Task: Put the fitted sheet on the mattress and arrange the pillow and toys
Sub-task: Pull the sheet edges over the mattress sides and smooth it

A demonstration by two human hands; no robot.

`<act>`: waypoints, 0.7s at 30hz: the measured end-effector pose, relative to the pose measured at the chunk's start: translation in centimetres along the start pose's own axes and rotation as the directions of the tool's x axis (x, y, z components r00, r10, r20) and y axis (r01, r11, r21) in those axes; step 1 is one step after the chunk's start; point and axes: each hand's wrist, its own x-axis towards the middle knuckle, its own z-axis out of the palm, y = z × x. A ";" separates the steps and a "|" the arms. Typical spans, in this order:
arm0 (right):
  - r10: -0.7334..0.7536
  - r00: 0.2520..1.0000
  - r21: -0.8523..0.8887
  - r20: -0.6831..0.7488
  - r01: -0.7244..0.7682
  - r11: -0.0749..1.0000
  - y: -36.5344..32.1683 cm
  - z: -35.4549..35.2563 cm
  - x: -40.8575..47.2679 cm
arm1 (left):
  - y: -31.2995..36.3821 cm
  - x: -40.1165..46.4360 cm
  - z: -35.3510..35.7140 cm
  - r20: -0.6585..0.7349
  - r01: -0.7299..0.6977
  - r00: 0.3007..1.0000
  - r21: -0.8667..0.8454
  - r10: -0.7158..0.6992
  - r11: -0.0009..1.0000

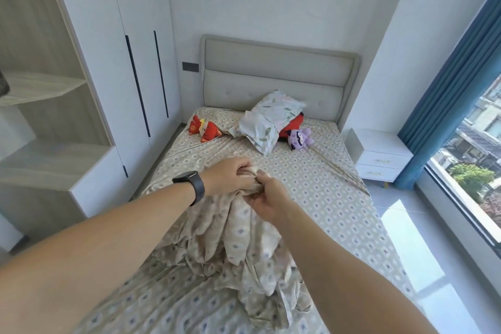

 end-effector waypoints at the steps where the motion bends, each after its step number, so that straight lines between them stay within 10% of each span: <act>1: -0.034 0.997 0.011 -0.067 0.035 0.999 -0.5 -0.2 0.3 | -0.9 -0.2 0.1 0.012 0.033 0.999 0.012 -0.033 0.999; 11: -0.170 0.947 0.196 -0.272 0.228 0.954 -3.5 -2.4 0.8 | -10.5 -3.3 2.6 0.233 0.378 0.855 0.333 -0.464 0.864; 17: -0.120 0.905 -0.010 -0.407 0.127 0.992 -1.4 -5.1 2.0 | -12.1 -2.9 1.7 -0.067 0.326 0.945 0.264 -0.320 0.908; 21: -0.039 0.848 -0.118 -0.528 -0.027 0.993 4.1 -14.8 5.6 | -14.1 -4.4 3.6 0.121 0.254 0.946 0.306 -0.302 0.917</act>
